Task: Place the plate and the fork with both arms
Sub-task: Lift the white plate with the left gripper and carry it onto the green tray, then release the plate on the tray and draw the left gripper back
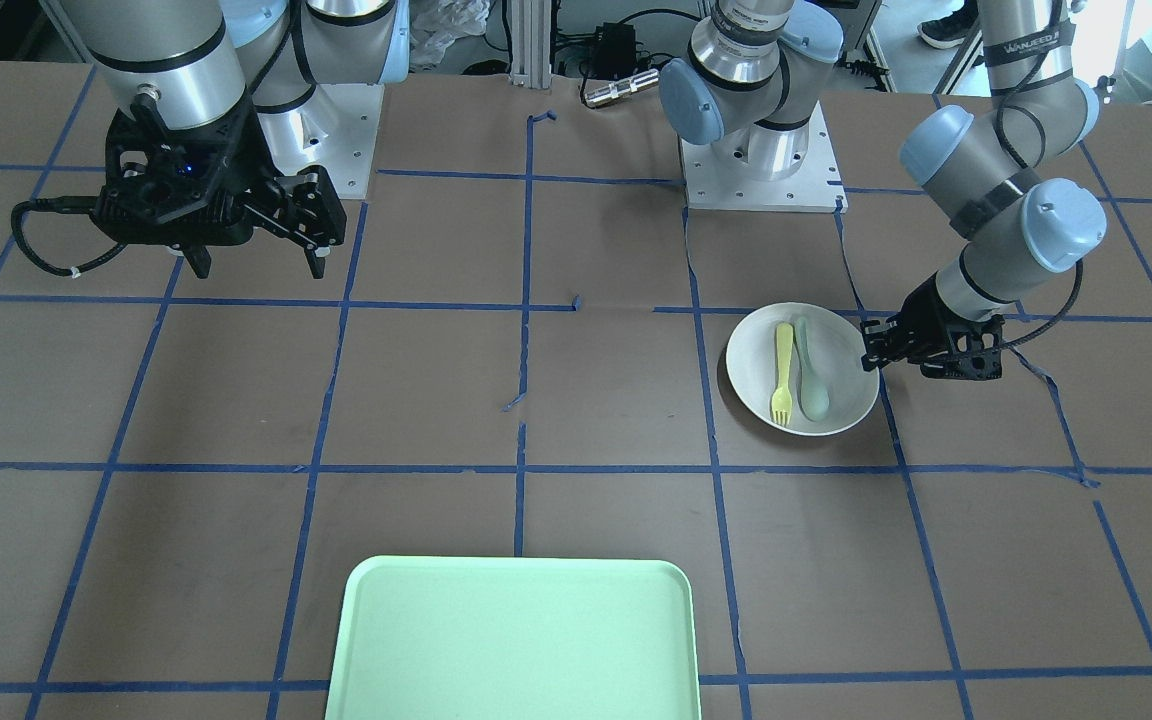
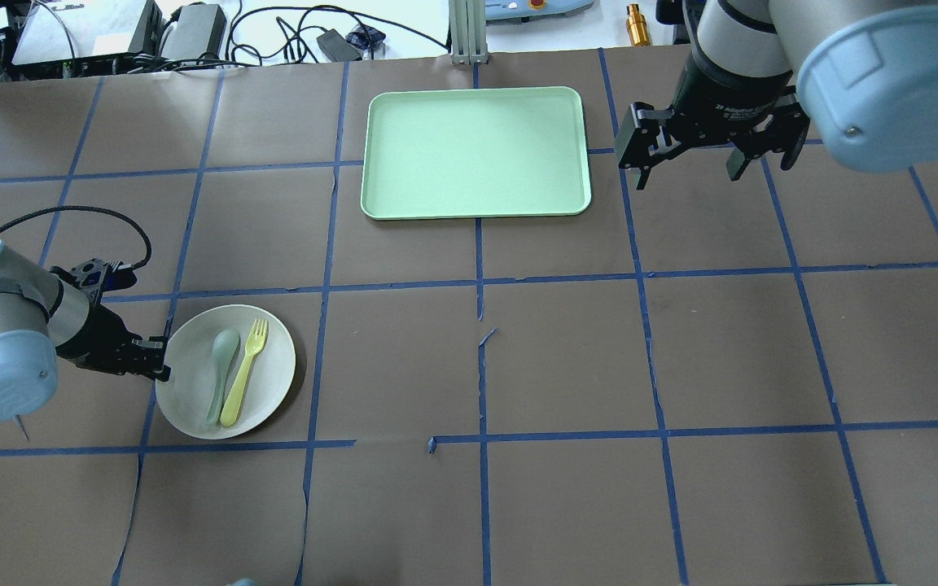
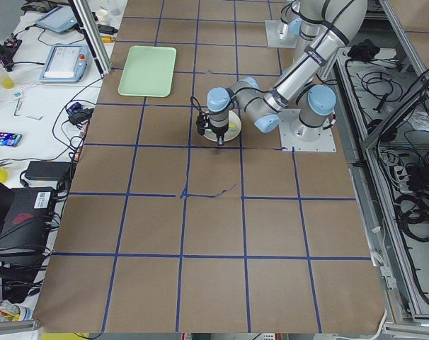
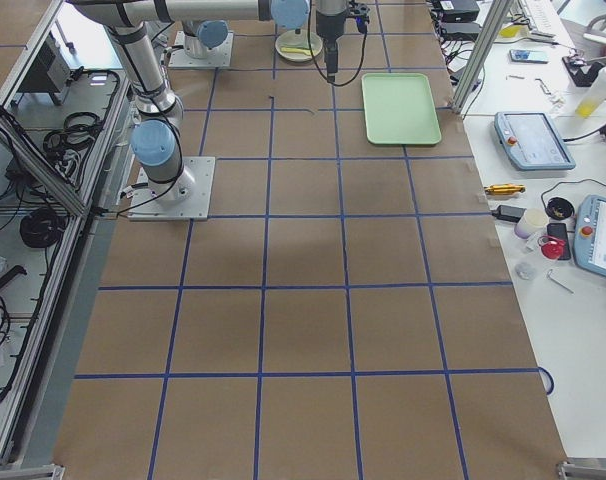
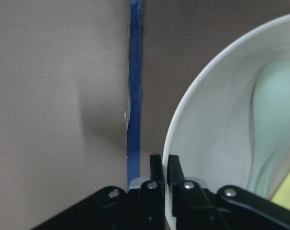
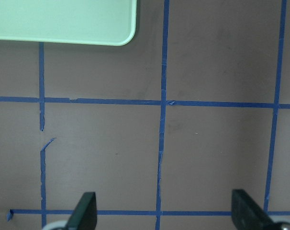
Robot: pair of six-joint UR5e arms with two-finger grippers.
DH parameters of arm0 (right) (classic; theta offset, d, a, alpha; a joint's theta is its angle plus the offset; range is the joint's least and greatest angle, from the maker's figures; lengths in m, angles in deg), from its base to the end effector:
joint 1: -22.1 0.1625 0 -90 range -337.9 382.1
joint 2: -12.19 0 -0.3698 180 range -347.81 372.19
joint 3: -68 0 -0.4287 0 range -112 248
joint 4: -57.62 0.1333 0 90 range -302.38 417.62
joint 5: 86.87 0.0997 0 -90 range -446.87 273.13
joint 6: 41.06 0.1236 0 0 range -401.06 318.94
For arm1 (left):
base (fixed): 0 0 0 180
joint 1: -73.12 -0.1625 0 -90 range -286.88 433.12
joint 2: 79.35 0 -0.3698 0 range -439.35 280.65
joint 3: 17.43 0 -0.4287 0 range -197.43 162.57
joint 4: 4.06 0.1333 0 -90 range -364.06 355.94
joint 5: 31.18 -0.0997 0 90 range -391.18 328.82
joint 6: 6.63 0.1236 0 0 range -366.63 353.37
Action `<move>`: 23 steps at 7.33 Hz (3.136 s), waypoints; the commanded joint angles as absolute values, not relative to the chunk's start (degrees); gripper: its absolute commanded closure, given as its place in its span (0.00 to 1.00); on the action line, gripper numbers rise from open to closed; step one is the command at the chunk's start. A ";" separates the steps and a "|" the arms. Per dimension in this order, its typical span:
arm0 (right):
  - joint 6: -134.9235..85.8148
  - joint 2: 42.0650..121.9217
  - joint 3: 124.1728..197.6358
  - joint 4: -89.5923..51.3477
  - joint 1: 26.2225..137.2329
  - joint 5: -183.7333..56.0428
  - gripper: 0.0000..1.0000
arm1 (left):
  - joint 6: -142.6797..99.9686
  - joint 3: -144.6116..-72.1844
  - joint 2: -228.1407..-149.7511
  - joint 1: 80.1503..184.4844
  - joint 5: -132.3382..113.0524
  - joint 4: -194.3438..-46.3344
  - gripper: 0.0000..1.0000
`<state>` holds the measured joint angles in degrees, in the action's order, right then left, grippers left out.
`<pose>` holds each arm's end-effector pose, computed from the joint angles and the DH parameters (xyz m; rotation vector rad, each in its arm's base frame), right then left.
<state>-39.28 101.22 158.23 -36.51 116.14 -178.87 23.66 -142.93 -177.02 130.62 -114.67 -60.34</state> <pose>0.1668 -0.5303 0.4050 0.0599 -3.1077 0.0821 0.1123 -0.4504 0.0982 0.0709 -2.9557 -0.1210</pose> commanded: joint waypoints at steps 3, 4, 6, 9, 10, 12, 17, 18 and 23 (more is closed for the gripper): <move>-39.30 100.08 158.09 -36.94 116.14 -178.62 0.00 | 24.66 -131.60 -177.61 131.12 -104.51 -80.88 1.00; -39.30 100.08 158.00 -36.95 116.14 -178.63 0.00 | 24.58 -129.95 -178.74 132.87 -103.87 -80.62 1.00; -39.30 100.08 158.00 -37.03 116.14 -178.63 0.00 | 19.00 -119.19 -184.17 143.73 -103.77 -80.70 1.00; -39.21 100.25 158.08 -37.21 116.14 -178.71 0.00 | 3.51 -105.98 -195.24 153.69 -98.68 -76.32 1.00; -39.21 100.51 158.17 -37.12 116.14 -178.71 0.00 | 0.96 -100.19 -200.15 155.72 -98.59 -75.78 1.00; -39.12 100.60 158.17 -37.03 116.31 -178.63 0.00 | -4.93 -89.46 -208.95 158.98 -98.68 -75.78 1.00; -39.12 100.25 158.26 -37.03 116.31 -178.71 0.00 | -11.19 -80.80 -218.74 164.79 -99.64 -72.18 1.00; -39.12 100.17 158.26 -37.03 116.31 -178.71 0.00 | -12.15 -79.93 -219.18 164.97 -99.64 -72.17 1.00; -39.12 100.08 158.26 -37.03 116.31 -178.71 0.00 | -12.61 -91.81 -215.44 164.79 -101.66 -52.91 0.00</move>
